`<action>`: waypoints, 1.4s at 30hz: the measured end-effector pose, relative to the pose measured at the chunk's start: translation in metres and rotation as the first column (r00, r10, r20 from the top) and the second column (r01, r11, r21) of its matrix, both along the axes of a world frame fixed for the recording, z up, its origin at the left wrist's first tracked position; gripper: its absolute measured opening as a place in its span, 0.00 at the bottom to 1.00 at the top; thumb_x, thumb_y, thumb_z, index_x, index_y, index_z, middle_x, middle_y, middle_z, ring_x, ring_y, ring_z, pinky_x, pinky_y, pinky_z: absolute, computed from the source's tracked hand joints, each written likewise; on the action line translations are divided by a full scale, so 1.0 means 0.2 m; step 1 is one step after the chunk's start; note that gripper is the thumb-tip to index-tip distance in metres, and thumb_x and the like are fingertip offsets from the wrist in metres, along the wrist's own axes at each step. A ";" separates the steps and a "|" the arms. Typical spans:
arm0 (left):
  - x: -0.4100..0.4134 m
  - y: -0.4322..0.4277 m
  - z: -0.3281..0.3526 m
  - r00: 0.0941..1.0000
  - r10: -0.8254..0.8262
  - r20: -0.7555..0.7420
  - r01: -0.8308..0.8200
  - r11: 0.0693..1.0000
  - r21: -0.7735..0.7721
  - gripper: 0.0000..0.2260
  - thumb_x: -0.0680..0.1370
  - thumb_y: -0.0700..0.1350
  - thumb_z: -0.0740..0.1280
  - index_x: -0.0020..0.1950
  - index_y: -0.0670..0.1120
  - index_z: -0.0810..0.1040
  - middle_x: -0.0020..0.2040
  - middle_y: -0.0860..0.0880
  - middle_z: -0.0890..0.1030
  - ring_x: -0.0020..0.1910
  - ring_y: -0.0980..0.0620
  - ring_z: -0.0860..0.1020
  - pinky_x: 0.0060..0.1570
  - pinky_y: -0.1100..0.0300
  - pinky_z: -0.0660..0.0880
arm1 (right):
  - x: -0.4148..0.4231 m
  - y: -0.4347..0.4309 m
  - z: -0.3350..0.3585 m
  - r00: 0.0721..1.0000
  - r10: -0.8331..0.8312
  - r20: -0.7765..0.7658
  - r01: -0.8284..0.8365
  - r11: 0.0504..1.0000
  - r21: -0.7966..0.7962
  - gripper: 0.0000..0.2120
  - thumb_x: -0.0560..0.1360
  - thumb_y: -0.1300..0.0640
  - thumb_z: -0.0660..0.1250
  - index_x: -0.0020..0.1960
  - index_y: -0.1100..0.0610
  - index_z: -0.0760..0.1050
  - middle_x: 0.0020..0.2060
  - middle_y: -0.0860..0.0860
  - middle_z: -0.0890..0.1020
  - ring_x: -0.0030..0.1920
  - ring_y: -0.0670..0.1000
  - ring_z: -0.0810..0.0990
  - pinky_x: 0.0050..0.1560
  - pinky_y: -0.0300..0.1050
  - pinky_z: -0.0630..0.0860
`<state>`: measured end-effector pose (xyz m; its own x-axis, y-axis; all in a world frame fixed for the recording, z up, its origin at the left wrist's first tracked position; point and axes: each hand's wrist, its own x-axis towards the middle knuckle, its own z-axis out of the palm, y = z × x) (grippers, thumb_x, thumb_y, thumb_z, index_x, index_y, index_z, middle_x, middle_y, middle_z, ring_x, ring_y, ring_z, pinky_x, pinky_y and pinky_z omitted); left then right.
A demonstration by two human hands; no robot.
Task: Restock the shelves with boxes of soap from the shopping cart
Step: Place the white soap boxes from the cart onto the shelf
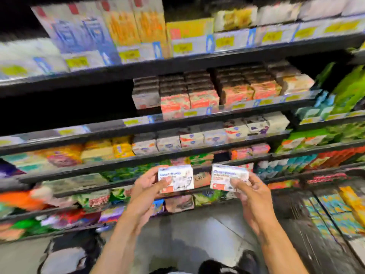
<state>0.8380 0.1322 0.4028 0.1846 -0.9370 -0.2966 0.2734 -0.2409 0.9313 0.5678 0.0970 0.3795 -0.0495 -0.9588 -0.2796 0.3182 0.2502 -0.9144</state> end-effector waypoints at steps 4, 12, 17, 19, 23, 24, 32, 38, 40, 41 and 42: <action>0.28 -0.03 0.14 0.990 0.044 0.134 -0.033 0.995 -0.089 0.15 0.75 0.31 0.69 0.60 0.44 0.80 0.52 0.46 0.87 0.52 0.50 0.84 0.44 0.66 0.79 | 0.26 -0.01 0.10 0.999 0.045 -0.020 -0.046 0.998 -0.036 0.14 0.74 0.71 0.71 0.57 0.62 0.80 0.50 0.60 0.87 0.48 0.55 0.87 0.46 0.43 0.83; 0.58 -0.39 0.46 0.930 0.109 0.350 -0.010 0.962 -0.274 0.14 0.74 0.34 0.74 0.56 0.49 0.81 0.52 0.51 0.86 0.53 0.54 0.84 0.50 0.60 0.81 | 0.51 -0.11 0.22 0.992 0.095 -0.080 -0.102 0.992 -0.080 0.16 0.75 0.66 0.73 0.62 0.60 0.80 0.51 0.58 0.87 0.52 0.59 0.87 0.51 0.52 0.80; 0.68 -0.72 0.56 0.863 0.210 0.458 -0.043 0.936 -0.349 0.14 0.72 0.37 0.77 0.55 0.49 0.83 0.47 0.52 0.86 0.45 0.59 0.84 0.47 0.63 0.81 | 0.57 -0.23 0.21 0.996 0.087 -0.034 -0.090 0.991 -0.103 0.16 0.74 0.65 0.73 0.60 0.58 0.79 0.50 0.56 0.88 0.52 0.57 0.87 0.52 0.49 0.79; 0.71 -0.84 0.55 0.843 0.200 0.499 -0.030 0.944 -0.327 0.16 0.72 0.39 0.77 0.59 0.47 0.83 0.48 0.53 0.85 0.44 0.61 0.83 0.52 0.61 0.81 | 0.58 -0.29 0.19 0.997 0.076 -0.004 -0.076 0.992 -0.102 0.15 0.73 0.64 0.74 0.58 0.56 0.79 0.49 0.55 0.88 0.51 0.55 0.88 0.52 0.50 0.79; 0.73 -0.99 0.50 0.778 0.111 0.618 0.045 0.972 -0.231 0.17 0.73 0.39 0.77 0.59 0.50 0.81 0.54 0.51 0.83 0.49 0.55 0.82 0.54 0.58 0.79 | 0.62 -0.39 0.16 0.997 0.081 0.005 -0.079 0.991 -0.112 0.18 0.72 0.63 0.75 0.61 0.60 0.79 0.53 0.59 0.87 0.55 0.60 0.86 0.62 0.60 0.78; 0.73 -1.02 0.48 0.744 0.110 0.659 0.048 0.975 -0.218 0.16 0.73 0.40 0.78 0.58 0.51 0.80 0.52 0.53 0.82 0.48 0.55 0.82 0.52 0.60 0.78 | 0.63 -0.41 0.14 0.997 0.076 0.017 -0.073 0.991 -0.114 0.17 0.73 0.64 0.74 0.61 0.61 0.79 0.52 0.59 0.87 0.54 0.60 0.86 0.61 0.59 0.79; 0.76 -1.09 0.38 0.485 0.137 0.864 0.105 0.971 -0.213 0.17 0.71 0.50 0.79 0.57 0.57 0.81 0.56 0.55 0.81 0.51 0.54 0.81 0.52 0.59 0.78 | 0.67 -0.51 0.09 0.997 0.070 0.026 -0.066 0.990 -0.125 0.18 0.72 0.62 0.75 0.61 0.61 0.78 0.52 0.59 0.87 0.55 0.60 0.86 0.63 0.60 0.78; 0.75 -1.09 0.36 0.361 0.153 0.920 0.141 0.966 -0.216 0.19 0.73 0.51 0.77 0.62 0.52 0.80 0.58 0.52 0.77 0.52 0.52 0.79 0.53 0.61 0.76 | 0.74 -0.54 0.08 0.996 0.089 0.013 -0.085 0.980 -0.178 0.19 0.73 0.61 0.74 0.63 0.57 0.78 0.56 0.57 0.86 0.57 0.56 0.85 0.59 0.53 0.79; 0.74 -1.08 0.36 0.325 0.169 0.931 0.140 0.965 -0.224 0.19 0.74 0.52 0.77 0.63 0.53 0.79 0.59 0.52 0.77 0.52 0.52 0.79 0.52 0.63 0.74 | 0.77 -0.53 0.10 0.994 0.109 -0.028 -0.112 0.968 -0.226 0.20 0.74 0.59 0.74 0.64 0.51 0.78 0.55 0.53 0.87 0.57 0.52 0.86 0.55 0.47 0.79; 0.74 -1.07 0.36 0.302 0.175 0.937 0.141 0.964 -0.226 0.20 0.74 0.53 0.76 0.64 0.53 0.79 0.59 0.52 0.78 0.52 0.52 0.79 0.53 0.63 0.74 | 0.78 -0.52 0.12 0.992 0.114 -0.055 -0.125 0.958 -0.257 0.21 0.73 0.58 0.74 0.65 0.49 0.78 0.55 0.51 0.87 0.57 0.51 0.85 0.56 0.47 0.79; 0.73 -1.06 0.36 0.277 0.177 0.944 0.143 0.964 -0.223 0.20 0.74 0.53 0.76 0.65 0.54 0.79 0.59 0.52 0.78 0.53 0.51 0.79 0.54 0.61 0.76 | 0.79 -0.52 0.13 0.989 0.115 -0.089 -0.137 0.947 -0.292 0.21 0.73 0.57 0.74 0.65 0.49 0.78 0.55 0.51 0.86 0.58 0.51 0.85 0.57 0.47 0.79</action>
